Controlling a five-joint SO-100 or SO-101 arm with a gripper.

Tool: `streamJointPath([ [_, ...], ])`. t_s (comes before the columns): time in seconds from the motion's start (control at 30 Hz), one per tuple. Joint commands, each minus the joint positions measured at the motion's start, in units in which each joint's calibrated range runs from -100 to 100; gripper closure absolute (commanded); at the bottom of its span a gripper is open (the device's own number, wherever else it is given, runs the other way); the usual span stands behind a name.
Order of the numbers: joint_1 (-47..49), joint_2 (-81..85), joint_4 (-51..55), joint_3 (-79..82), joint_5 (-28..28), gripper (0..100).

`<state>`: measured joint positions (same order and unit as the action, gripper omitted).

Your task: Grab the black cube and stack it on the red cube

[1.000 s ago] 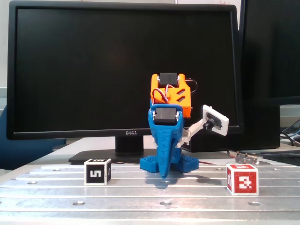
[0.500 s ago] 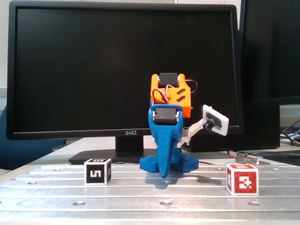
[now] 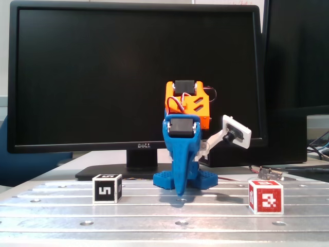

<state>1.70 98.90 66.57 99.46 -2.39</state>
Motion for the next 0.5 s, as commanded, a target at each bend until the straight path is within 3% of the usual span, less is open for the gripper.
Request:
streamJointPath([
  [0.0, -0.04, 0.43, -2.48, 0.18, -0.35, 99],
  [0.47, 0.18, -1.74, -4.53, -3.98, -0.24, 99],
])
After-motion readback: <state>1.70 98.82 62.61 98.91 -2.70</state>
